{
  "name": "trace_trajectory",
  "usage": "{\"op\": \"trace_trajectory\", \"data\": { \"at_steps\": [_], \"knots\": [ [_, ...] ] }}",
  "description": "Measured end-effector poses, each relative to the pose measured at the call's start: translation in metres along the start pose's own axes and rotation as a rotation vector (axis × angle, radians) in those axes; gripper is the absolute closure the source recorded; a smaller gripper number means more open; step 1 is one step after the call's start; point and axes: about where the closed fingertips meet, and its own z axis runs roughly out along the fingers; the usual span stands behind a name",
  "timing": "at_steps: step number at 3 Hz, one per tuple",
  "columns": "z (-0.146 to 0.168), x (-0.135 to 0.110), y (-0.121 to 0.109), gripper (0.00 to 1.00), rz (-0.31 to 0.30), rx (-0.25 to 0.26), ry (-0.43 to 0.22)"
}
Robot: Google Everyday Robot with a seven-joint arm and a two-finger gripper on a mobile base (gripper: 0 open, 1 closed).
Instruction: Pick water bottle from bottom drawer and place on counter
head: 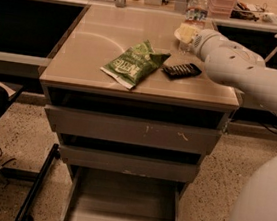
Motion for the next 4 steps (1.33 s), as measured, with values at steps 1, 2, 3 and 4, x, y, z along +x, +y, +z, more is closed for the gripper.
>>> {"op": "trace_trajectory", "data": {
  "at_steps": [1, 2, 3, 4],
  "knots": [
    [0.001, 0.022, -0.014, 1.0, 0.073, 0.048, 0.025],
    [-0.002, 0.038, -0.025, 1.0, 0.109, 0.082, 0.046],
    [-0.003, 0.039, -0.025, 0.81, 0.111, 0.084, 0.048],
    [-0.003, 0.039, -0.025, 0.58, 0.111, 0.084, 0.048]
  ]
}}
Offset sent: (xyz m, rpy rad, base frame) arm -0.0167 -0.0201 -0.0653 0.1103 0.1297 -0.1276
